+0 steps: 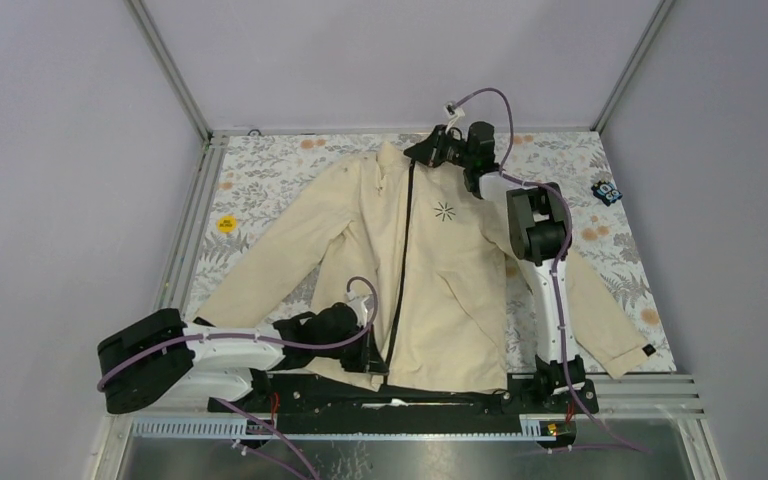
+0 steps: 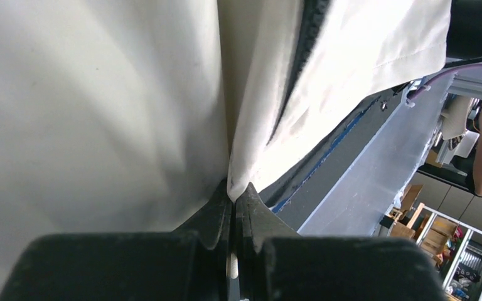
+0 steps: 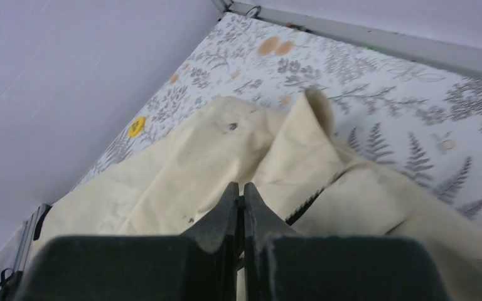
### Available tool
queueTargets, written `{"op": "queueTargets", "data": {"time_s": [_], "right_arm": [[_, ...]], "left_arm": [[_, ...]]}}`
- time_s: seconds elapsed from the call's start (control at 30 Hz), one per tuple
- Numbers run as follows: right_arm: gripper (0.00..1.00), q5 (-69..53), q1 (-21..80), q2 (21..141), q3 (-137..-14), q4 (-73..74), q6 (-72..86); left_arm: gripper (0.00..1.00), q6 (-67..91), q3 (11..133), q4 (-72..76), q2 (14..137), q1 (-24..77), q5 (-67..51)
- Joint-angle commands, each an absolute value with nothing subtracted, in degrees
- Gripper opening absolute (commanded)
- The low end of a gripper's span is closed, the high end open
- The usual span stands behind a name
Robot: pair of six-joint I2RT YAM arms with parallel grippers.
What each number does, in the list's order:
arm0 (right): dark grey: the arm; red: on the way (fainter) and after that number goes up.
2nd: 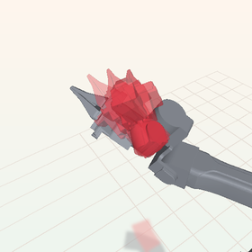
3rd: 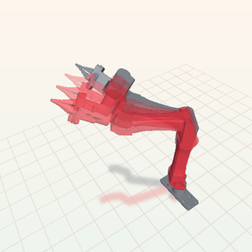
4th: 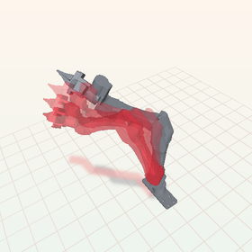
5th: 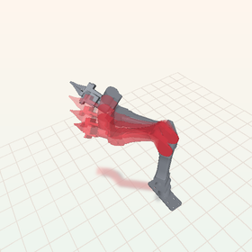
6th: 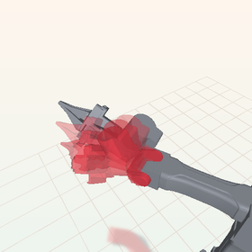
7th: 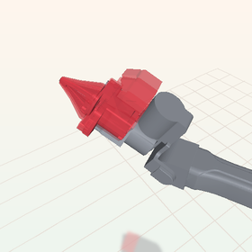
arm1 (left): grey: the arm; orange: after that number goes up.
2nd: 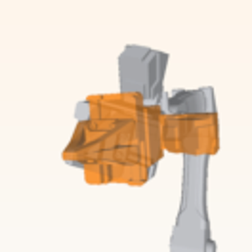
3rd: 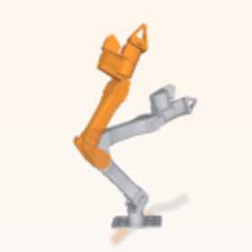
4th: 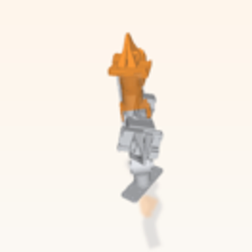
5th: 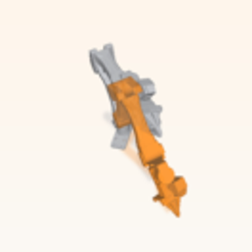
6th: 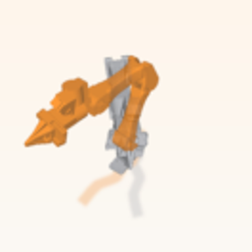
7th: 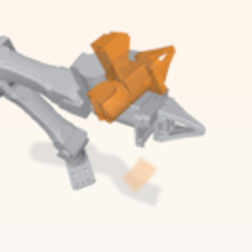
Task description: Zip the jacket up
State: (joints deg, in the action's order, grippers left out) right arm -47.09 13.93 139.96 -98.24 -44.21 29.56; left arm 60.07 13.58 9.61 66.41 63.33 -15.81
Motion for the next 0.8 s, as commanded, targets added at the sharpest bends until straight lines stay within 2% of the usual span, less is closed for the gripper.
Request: {"op": "queueTargets", "data": {"time_s": [0.0, 0.2, 0.23, 0.3, 0.33, 0.43, 0.53, 0.67, 0.77], "right_arm": [[0.00, -41.5, 11.4, 149.5, -118.4, -39.7, 29.8], [0.00, -32.5, 9.0, 173.4, -162.3, -23.4, 30.6], [0.00, -30.3, 8.4, 173.3, -162.2, -25.7, 31.4], [0.00, -28.5, 7.7, 168.8, -149.8, -34.5, 31.5], [0.00, -28.5, 7.6, 167.7, -148.4, -35.3, 29.8], [0.00, -31.6, 7.6, 170.5, -154.5, -31.7, 27.1], [0.00, -33.6, 7.5, 167.9, -152.4, -32.7, 28.1], [0.00, -37.2, 8.3, 158.2, -138.7, -39.0, 31.4], [0.00, -43.4, 9.0, 151.7, -130.0, -38.3, 30.7]], "left_arm": [[0.00, 60.5, 14.6, 9.7, 69.4, 65.9, -19.8], [0.00, 60.9, 15.1, 10.3, 72.5, 66.5, -18.5], [0.00, 60.9, 15.2, 10.8, 73.4, 66.6, -18.5], [0.00, 60.9, 15.9, 11.2, 75.3, 66.6, -18.5], [0.00, 61.2, 16.1, 11.6, 76.2, 66.8, -18.5], [0.00, 64.1, 13.8, 15.5, 77.2, 67.7, -19.7], [0.00, 66.3, 11.6, 13.5, 76.3, 69.7, -20.5], [0.00, 66.5, 9.3, 9.0, 72.0, 70.8, -21.2], [0.00, 61.9, 13.6, 3.6, 68.7, 70.1, -20.1]]}}
